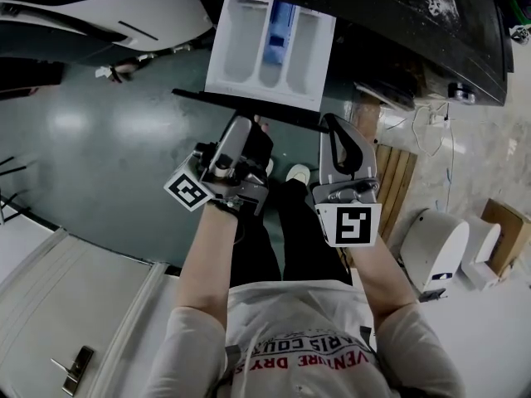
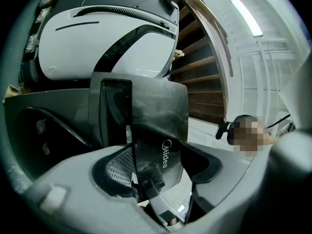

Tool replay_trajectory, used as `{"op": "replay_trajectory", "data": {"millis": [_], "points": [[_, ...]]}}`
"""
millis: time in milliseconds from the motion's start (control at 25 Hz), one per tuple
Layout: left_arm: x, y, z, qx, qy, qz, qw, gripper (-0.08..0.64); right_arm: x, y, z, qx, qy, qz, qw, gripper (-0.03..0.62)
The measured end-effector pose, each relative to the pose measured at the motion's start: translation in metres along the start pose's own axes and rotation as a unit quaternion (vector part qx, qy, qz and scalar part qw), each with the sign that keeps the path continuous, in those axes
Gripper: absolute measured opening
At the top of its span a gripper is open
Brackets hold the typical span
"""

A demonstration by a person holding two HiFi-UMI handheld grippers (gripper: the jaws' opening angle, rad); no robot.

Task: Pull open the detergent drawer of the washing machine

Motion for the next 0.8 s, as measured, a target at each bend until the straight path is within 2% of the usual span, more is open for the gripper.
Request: {"op": "replay_trajectory", "data": {"millis": [360,560,640,800], "points": [[-0.002,0.002,-0.005,0.025,0.004,-0.015,0.9996,0.333,0.003,-0.012,-0.001,0.003,-0.002,-0.001,1.0,0.002],[-0.006,-0.012,-0.009,0.103,0.022,-0.039,0.9936,0.353,0.004,-0.017,-0.007,0.003,-0.007,0.007,1.0,0.002],[-0.009,-0.016,-0.013,0.113,0.018,-0.05,0.9922,0.389,0.007,-0.02,-0.009,0.003,-0.003,0.005,1.0,0.002],[-0.013,-0.016,-0.031,0.132,0.02,-0.058,0.9894,0.388,0.022,-0.03,-0.01,0.006,-0.011,0.004,1.0,0.002]]}}
Point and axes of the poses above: the fingertips, and each gripper's own axes: y forward along the fingers, z to its left, x out of its top, the point moved 8 cm from there along -y, backward along the fingers, and after that the axes turned 15 degrees about z, right-handed, at the moved point
